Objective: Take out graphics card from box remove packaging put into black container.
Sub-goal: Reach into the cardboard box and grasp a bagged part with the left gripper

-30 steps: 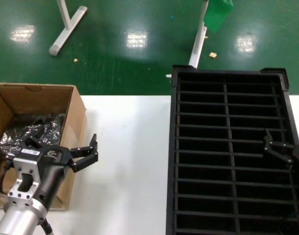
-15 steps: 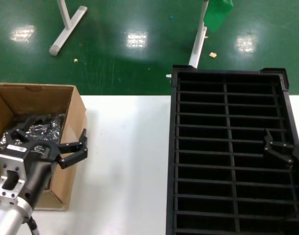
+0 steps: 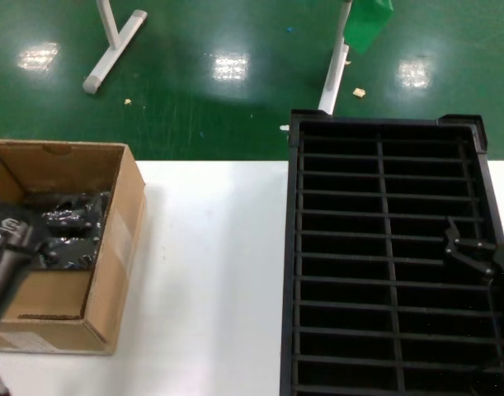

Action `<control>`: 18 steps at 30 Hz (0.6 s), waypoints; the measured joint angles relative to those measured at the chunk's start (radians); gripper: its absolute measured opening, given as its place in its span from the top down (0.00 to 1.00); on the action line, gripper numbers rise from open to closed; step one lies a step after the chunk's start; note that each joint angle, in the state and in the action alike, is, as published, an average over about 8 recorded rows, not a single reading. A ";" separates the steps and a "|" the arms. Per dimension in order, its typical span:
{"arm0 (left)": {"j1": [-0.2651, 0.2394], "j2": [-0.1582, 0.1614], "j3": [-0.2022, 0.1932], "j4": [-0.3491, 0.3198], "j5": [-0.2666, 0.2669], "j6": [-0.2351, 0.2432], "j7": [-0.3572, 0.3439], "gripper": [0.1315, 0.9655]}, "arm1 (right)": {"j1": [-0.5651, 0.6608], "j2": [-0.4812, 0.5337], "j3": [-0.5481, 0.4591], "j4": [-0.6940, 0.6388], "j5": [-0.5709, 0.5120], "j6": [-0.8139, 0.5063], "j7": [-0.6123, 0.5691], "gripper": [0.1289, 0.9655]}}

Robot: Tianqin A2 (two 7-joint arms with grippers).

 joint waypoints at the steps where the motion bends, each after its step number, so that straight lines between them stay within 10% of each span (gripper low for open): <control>1: -0.003 -0.023 0.005 0.003 -0.013 -0.010 0.010 0.00 | 0.000 0.000 0.000 0.000 0.000 0.000 0.000 0.00; 10: -0.096 -0.200 0.125 0.136 -0.091 -0.010 0.077 0.00 | 0.000 0.000 0.000 0.000 0.000 0.000 0.000 0.00; 18: -0.235 -0.269 0.207 0.263 -0.054 0.135 0.090 0.00 | 0.000 0.000 0.000 0.000 0.000 0.000 0.000 0.00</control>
